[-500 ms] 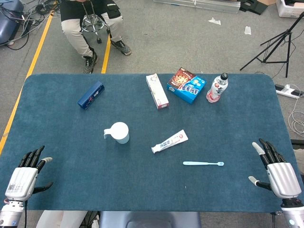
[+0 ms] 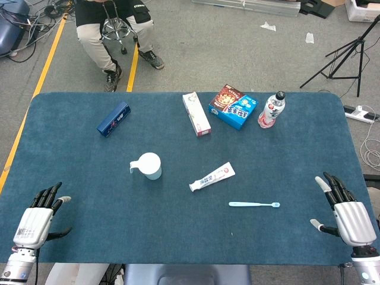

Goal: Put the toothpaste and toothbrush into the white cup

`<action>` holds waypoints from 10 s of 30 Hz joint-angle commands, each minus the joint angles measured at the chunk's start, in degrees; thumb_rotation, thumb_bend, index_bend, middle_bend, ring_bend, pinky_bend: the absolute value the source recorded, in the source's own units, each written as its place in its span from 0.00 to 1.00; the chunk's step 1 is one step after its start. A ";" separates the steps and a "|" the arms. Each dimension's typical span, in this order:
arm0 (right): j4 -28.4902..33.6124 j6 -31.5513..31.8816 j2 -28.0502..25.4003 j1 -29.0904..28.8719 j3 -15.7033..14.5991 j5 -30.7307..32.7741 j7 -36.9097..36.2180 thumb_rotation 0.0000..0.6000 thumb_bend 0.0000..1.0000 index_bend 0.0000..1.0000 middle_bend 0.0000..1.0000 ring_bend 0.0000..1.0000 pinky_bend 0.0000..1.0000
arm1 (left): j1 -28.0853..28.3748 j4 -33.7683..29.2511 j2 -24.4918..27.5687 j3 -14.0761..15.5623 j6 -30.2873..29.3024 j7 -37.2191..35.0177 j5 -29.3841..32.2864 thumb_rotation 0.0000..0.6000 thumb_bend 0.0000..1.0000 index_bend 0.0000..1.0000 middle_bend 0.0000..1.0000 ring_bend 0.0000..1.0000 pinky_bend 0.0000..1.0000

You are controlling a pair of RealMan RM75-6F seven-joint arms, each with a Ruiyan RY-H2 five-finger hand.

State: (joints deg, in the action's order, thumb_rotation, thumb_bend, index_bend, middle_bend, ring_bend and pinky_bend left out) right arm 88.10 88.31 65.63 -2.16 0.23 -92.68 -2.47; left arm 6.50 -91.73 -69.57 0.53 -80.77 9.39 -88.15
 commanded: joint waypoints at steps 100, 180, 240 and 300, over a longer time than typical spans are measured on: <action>2.05 -3.73 -2.92 -3.71 1.07 1.49 -3.92 1.00 0.00 0.00 0.00 0.00 0.27 | 37.04 14.27 -20.17 -15.56 33.22 -4.53 47.81 1.00 0.00 0.42 0.00 0.00 0.00; 2.10 -3.60 -2.93 -2.93 0.39 1.67 -4.75 1.00 0.00 0.00 0.00 0.00 0.27 | 36.25 18.29 -29.85 -21.08 36.62 -19.80 39.74 1.00 0.00 0.86 0.00 0.00 0.00; -0.85 -2.91 -2.46 -1.84 0.05 1.48 -8.24 1.00 0.00 0.00 0.00 0.00 0.27 | 42.20 22.45 -34.98 -21.71 37.71 -11.44 44.80 1.00 0.00 0.26 0.00 0.00 0.00; 4.71 -25.57 3.30 -20.42 7.01 8.31 6.29 1.00 0.35 0.31 0.09 0.00 0.16 | 18.56 -17.22 4.02 -2.52 8.37 3.66 21.70 1.00 0.00 0.00 0.00 0.00 0.00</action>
State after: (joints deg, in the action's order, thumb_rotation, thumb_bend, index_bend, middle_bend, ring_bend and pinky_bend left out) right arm 93.65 64.09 67.51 -21.50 6.46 -85.48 3.03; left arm 25.77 -108.59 -66.09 -2.65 -71.94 13.32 -65.61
